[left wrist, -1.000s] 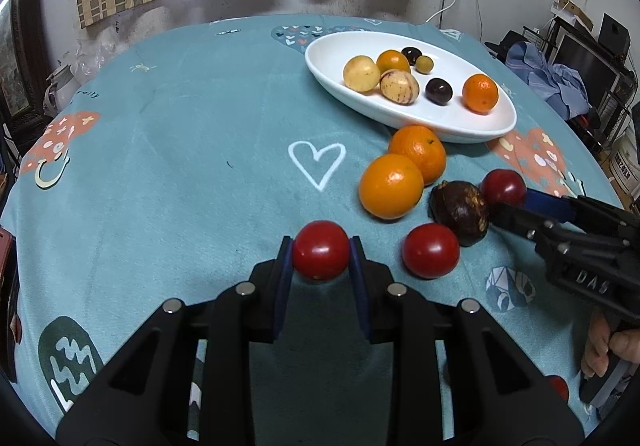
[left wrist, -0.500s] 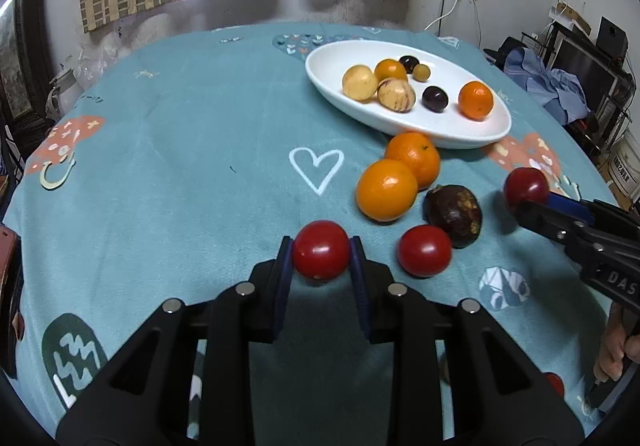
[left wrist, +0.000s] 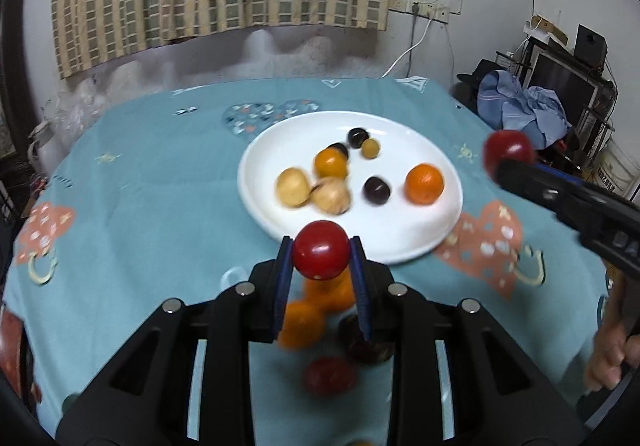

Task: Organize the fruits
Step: 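Carry both fruits over the plate and open both tools, then grasp another red cherry tomato with the left tool while the right tool grasps the dark plum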

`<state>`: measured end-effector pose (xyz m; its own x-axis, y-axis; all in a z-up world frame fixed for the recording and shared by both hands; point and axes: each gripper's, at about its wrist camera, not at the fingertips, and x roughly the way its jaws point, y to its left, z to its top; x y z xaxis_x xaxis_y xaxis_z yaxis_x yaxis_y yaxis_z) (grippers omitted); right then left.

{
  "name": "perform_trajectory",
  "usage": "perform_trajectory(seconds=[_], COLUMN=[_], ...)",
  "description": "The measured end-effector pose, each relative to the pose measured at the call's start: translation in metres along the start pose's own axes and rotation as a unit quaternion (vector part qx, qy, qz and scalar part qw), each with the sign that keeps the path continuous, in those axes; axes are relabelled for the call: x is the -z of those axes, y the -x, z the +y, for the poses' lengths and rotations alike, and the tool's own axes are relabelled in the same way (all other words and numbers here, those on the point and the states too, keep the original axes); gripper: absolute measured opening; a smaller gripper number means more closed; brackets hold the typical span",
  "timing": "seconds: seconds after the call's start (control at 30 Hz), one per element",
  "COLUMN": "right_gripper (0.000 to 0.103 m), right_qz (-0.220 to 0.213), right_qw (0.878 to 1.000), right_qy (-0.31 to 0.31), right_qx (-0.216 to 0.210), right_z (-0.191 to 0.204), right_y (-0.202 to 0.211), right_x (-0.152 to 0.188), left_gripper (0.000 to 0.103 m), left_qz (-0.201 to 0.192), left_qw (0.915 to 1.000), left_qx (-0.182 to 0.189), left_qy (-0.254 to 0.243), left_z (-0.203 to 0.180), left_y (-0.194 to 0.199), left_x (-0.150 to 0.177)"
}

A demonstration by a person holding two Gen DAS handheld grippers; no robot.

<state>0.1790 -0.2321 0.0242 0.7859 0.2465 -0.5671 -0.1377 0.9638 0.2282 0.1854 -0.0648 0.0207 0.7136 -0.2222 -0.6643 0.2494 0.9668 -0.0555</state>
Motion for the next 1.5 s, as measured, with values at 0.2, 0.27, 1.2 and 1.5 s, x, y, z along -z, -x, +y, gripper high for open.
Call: perform_trajectory(seconds=[0.2, 0.27, 1.2, 1.5], right_gripper=[0.039, 0.063, 0.078, 0.078], right_qz=[0.049, 0.06, 0.028, 0.037], right_qw=[0.998, 0.996, 0.997, 0.996], right_qy=[-0.045, -0.066, -0.062, -0.071], right_qx=[-0.022, -0.026, -0.043, -0.042], right_z=[-0.015, -0.023, -0.009, -0.013], right_y=[-0.056, -0.062, 0.032, 0.03], right_x=[0.004, 0.004, 0.065, 0.067], left_gripper=[0.035, 0.059, 0.064, 0.043], left_qz=[0.019, 0.01, 0.009, 0.052], left_qw=[0.9998, 0.9999, 0.9996, 0.9982], left_qx=[0.007, 0.0, -0.012, 0.004], left_qy=[0.004, 0.01, -0.024, -0.03], left_z=[-0.001, 0.003, 0.006, 0.007], left_y=[-0.05, -0.056, 0.029, 0.005], left_x=[-0.013, -0.013, 0.085, 0.095])
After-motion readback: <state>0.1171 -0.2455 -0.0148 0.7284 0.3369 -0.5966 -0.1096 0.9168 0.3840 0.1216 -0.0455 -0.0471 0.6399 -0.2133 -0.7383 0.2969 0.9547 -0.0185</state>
